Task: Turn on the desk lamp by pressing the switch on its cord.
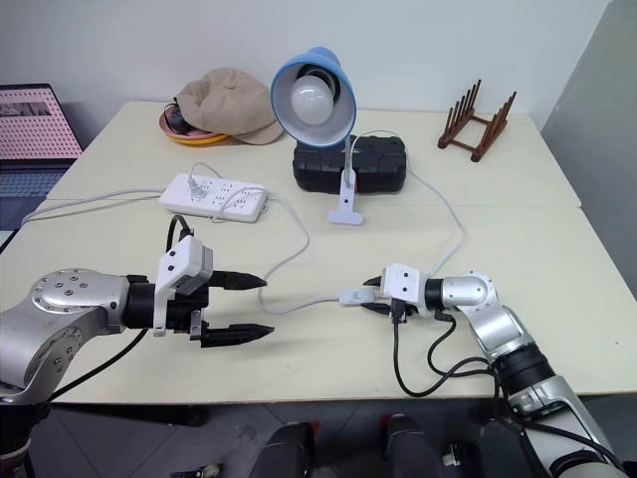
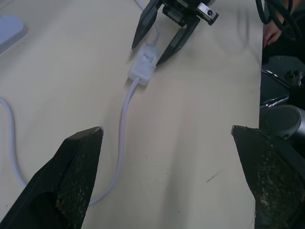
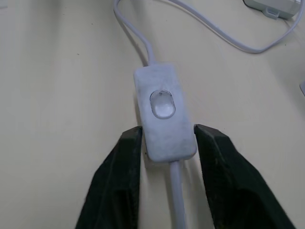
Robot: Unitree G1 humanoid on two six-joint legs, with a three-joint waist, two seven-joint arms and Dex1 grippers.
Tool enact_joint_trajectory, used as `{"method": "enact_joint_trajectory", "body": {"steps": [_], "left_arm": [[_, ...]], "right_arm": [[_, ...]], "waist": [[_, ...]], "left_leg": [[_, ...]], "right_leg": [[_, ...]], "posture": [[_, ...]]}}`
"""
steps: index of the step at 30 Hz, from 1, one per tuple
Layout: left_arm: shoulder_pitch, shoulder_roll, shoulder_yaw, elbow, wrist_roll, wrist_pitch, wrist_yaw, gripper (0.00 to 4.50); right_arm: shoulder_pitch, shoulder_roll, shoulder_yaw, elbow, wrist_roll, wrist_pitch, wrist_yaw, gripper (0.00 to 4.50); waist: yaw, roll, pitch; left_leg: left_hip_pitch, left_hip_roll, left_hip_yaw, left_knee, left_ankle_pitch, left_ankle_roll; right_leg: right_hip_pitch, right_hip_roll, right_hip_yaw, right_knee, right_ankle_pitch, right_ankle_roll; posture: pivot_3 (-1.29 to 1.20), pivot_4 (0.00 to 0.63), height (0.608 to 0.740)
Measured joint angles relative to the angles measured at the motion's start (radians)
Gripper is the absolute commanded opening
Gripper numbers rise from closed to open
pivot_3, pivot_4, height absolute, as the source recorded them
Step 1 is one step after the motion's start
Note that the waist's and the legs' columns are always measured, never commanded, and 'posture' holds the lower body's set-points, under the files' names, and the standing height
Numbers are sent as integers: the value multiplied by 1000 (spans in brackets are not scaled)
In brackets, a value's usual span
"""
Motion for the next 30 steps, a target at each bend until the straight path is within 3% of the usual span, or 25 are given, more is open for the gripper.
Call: {"method": "enact_joint_trajectory", "body": {"steps": [7,12,15,16,20,25,30], "left_arm": [[-1,-3,1,0,-5,5,5,4500],[-35,-72,75,-1,-158,154,94,4500],[-74,-195,179,-10,-370,309,266,4500],[-66,-288,211,-13,-439,349,384,4500],[4,-470,229,0,-610,415,653,4500],[-4,-578,249,29,-709,392,858,4500],[-56,-640,253,95,-749,359,941,4500]], "right_arm": [[-1,0,-1,16,1,-14,17,1097],[-5,45,-49,-24,50,121,-26,1097],[-26,98,-107,-107,109,256,-91,1097],[-31,120,-126,-155,128,305,-125,1097],[-35,147,-132,-258,146,398,-185,1097],[-18,146,-133,-324,164,449,-210,1097],[8,122,-128,-373,166,446,-196,1097]], "waist": [[0,0,0],[0,0,0],[0,0,0],[1,1,-1],[4,0,-1],[9,0,-1],[10,0,-1]], "left_leg": [[0,0,0,0,0,0],[0,0,-1,0,0,0],[0,0,-3,1,0,0],[1,0,-3,1,0,0],[0,0,-4,1,0,0],[1,0,-4,2,0,0],[0,-1,-4,8,0,0]], "right_leg": [[0,0,0,0,0,0],[0,0,-1,1,3,5],[1,0,-1,1,3,6],[2,0,-1,1,4,6],[3,0,-2,1,4,6],[3,0,-2,2,4,6],[5,0,-2,1,4,6]], "posture": [[0,150,740],[0,150,740],[0,150,740],[0,150,740],[0,150,740],[0,150,740],[0,150,740]]}}
